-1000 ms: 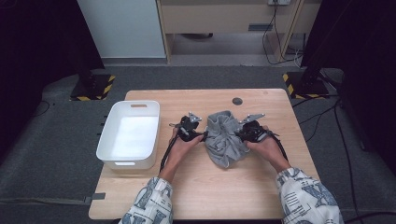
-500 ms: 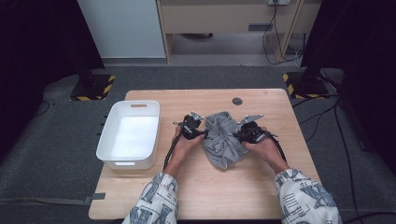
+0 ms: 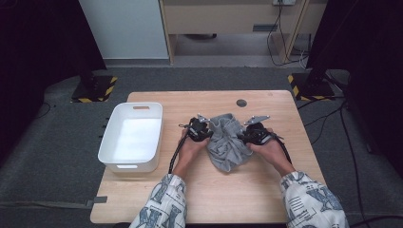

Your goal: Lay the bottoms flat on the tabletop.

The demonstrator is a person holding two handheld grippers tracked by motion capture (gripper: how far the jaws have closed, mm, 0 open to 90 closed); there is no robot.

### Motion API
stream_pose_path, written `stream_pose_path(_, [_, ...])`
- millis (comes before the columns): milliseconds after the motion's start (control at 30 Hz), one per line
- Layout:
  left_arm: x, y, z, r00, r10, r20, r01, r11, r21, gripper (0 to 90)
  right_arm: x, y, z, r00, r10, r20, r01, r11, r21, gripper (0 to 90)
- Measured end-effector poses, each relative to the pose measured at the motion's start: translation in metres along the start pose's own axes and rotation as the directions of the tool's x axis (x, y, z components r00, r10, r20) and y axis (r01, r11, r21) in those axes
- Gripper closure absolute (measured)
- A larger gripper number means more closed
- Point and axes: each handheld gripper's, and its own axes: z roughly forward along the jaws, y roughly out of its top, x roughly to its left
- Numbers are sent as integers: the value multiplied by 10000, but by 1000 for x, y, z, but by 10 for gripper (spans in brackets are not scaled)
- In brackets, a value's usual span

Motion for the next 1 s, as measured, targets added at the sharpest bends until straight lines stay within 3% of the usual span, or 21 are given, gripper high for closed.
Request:
stream_pose_path(267, [-3, 0, -1, 9999, 160, -49, -159, 9998, 128, 812, -7, 3, -9, 9993, 230, 300, -222, 9993, -286, 455])
stream_pose_path(367, [-4, 1, -1, 9997, 253, -62, -252, 9996, 148, 848, -9, 7, -14, 9989, 53, 474, -38, 9995, -315, 371])
stream_pose_path(567, [-5, 0, -1, 9996, 253, -97, -252, 9996, 151, 861, -10, 18, -20, 9996, 75, 257, -61, 9986, -532, 280])
stream_pose_path(633, [-4, 0, -1, 9996, 269, -82, -268, 9996, 129, 862, -11, 19, -18, 9997, 62, 234, -51, 9990, -446, 300])
stream_pose_path(833, [-3, -1, -2, 9998, 222, -13, -222, 9997, 45, 862, -14, 19, -12, 9999, 164, -30, -165, 9992, -363, 524])
stream_pose_path(1000, [-3, -4, -3, 9996, 267, -25, -267, 9996, -33, 863, -12, 22, -13, 10000, -50, -34, 49, 9995, -323, 716])
